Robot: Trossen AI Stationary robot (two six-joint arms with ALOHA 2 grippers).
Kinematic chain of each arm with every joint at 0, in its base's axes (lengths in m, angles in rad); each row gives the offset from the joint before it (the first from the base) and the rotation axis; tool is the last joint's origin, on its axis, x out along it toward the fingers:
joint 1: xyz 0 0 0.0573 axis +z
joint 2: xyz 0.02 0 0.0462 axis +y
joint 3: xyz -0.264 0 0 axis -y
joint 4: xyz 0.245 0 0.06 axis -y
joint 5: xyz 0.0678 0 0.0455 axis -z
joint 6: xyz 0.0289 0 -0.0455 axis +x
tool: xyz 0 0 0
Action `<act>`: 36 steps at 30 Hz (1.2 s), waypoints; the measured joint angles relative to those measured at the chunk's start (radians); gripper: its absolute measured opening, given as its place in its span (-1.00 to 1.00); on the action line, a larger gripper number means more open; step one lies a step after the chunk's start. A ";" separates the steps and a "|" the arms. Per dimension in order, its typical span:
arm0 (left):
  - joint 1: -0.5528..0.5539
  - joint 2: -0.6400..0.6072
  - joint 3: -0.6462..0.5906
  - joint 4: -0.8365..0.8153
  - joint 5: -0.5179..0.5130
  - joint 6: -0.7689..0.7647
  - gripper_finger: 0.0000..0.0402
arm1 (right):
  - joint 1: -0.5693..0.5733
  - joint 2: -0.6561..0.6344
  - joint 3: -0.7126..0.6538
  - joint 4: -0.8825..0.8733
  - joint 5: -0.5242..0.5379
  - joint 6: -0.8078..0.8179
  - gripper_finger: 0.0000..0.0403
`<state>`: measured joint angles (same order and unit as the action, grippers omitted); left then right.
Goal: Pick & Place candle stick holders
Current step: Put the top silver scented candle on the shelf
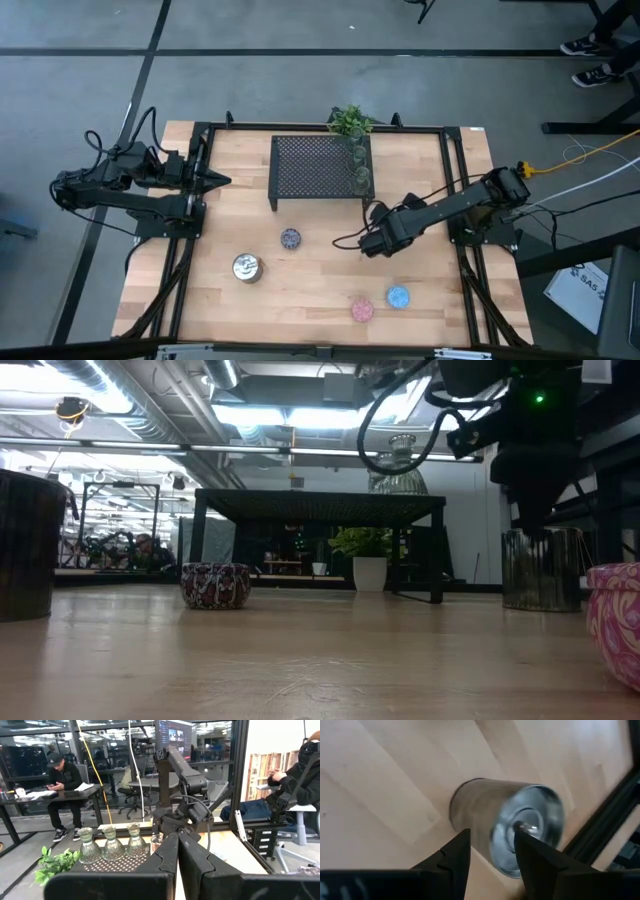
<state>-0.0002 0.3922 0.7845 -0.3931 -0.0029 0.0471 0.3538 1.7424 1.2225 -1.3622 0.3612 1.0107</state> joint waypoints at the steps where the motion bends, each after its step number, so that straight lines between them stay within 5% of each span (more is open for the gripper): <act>1: 0.000 0.000 0.000 0.000 0.000 0.000 -0.97 | 0.000 0.000 -0.004 0.010 -0.004 -0.005 -0.25; 15: 0.000 0.000 0.000 0.000 0.000 0.000 -0.96 | -0.001 -0.002 -0.010 0.044 -0.055 -0.054 -0.84; 36: 0.000 0.000 0.000 0.000 0.000 0.000 -0.97 | -0.001 0.002 0.045 0.100 -0.099 -0.181 -0.98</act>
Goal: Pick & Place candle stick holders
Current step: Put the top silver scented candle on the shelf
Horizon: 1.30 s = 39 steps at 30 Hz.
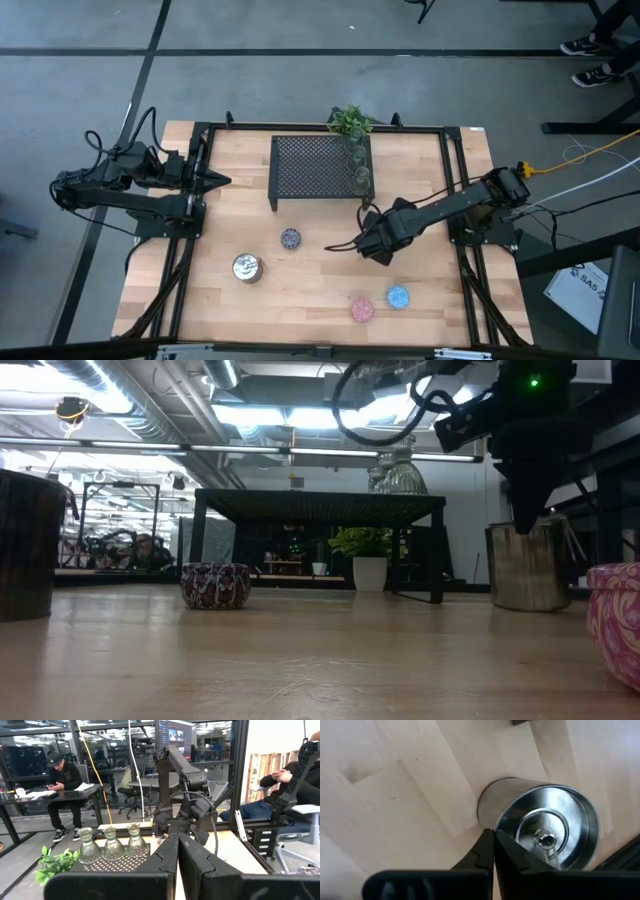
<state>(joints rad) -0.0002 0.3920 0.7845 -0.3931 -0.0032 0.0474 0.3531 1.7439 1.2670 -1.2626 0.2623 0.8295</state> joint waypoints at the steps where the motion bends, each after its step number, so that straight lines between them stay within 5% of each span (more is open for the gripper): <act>1: 0.000 0.000 0.000 0.000 0.000 0.000 -0.96 | 0.000 0.000 0.007 0.000 0.000 -0.005 -0.98; 18: 0.000 0.000 0.000 0.000 0.000 0.000 -0.96 | 0.000 0.000 0.063 0.181 -0.087 -0.201 -1.00; 39: 0.000 0.000 0.000 0.000 0.000 0.000 -0.96 | -0.030 0.000 0.064 0.491 -0.157 -0.905 -1.00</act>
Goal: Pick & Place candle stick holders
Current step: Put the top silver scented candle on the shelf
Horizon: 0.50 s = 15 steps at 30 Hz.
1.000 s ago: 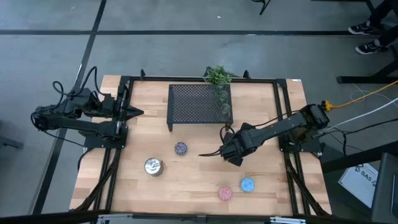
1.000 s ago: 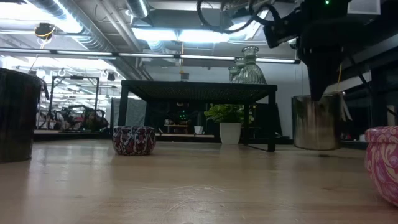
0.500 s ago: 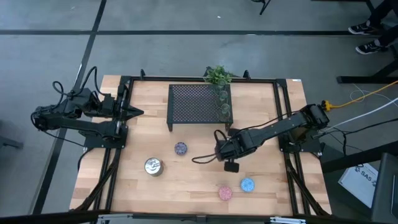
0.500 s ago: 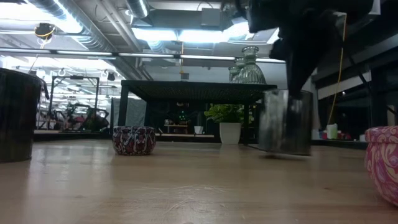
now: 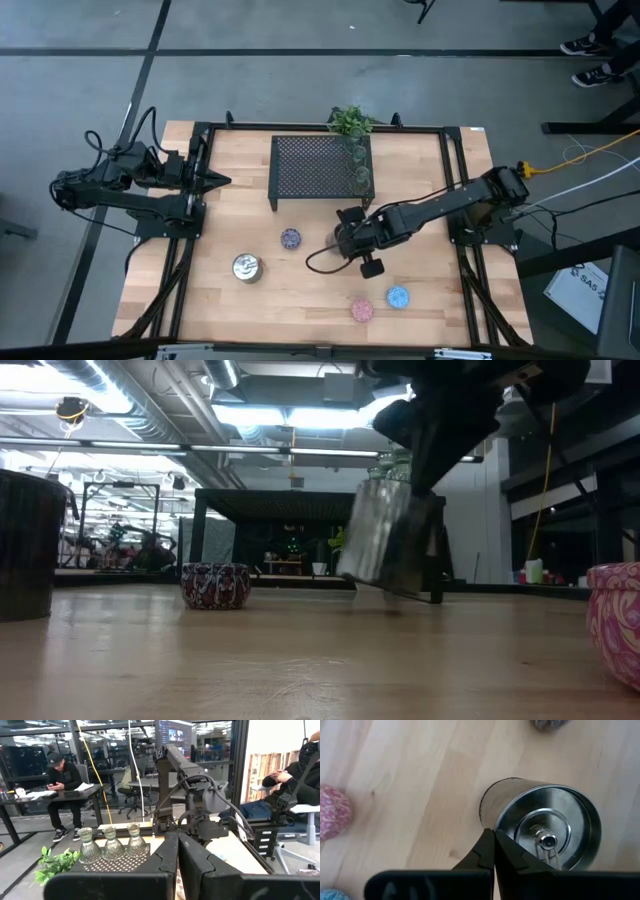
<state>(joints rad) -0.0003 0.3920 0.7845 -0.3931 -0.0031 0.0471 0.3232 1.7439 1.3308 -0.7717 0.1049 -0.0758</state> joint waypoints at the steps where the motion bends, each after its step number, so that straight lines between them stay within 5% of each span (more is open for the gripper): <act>1: 0.000 0.000 0.000 0.000 0.000 0.000 -0.96 | -0.004 0.000 0.000 0.011 -0.011 -0.016 -1.00; 15: 0.000 0.000 0.000 0.000 0.000 0.000 -0.97 | -0.033 0.000 0.076 0.028 -0.117 -0.148 -1.00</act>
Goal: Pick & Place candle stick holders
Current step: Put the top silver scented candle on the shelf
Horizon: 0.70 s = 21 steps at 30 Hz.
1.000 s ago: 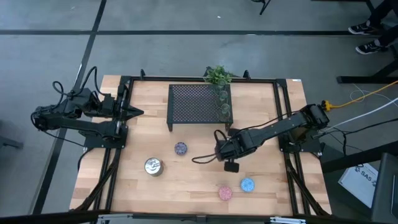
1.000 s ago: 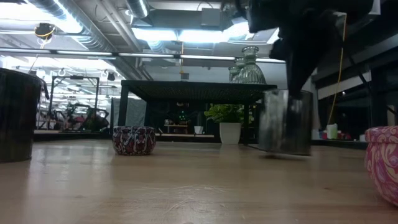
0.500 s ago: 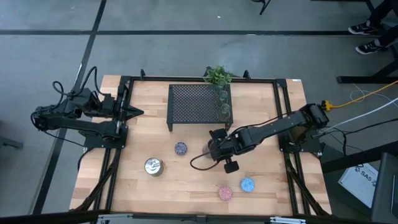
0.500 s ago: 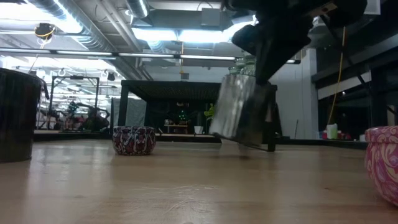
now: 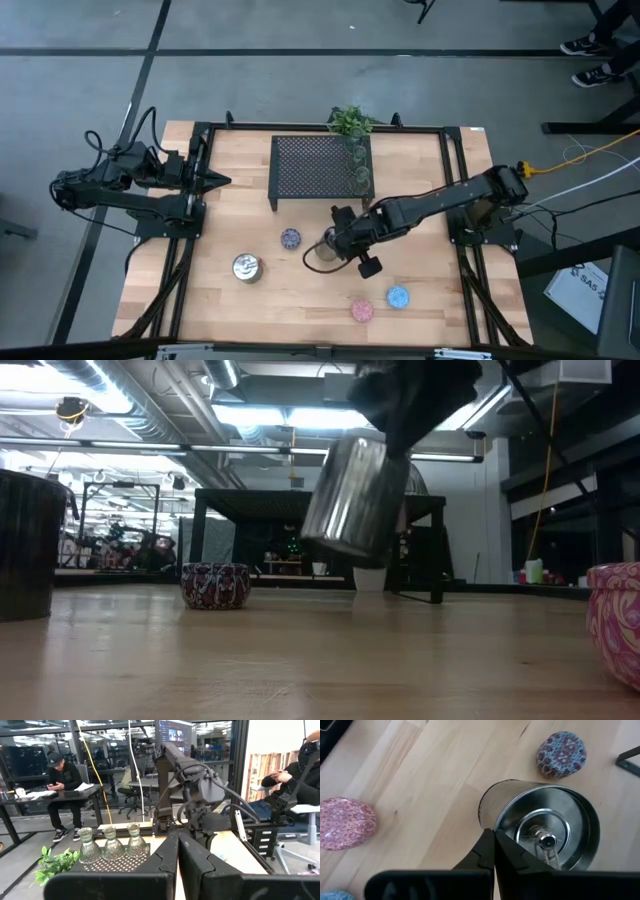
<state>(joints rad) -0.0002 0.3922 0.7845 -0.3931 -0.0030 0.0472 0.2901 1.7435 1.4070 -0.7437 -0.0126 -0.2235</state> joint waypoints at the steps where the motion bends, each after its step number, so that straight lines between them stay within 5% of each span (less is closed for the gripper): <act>1: 0.000 0.000 0.000 0.000 0.000 0.000 -0.97 | -0.004 0.000 0.013 -0.014 0.000 -0.009 -1.00; 21: 0.000 0.000 0.000 0.000 0.000 0.000 -0.96 | -0.141 -0.002 0.389 -0.320 -0.044 -0.219 -1.00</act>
<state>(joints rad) -0.0004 0.3921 0.7845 -0.3931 -0.0030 0.0473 0.1493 1.7412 1.7960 -1.0633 -0.0569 -0.4421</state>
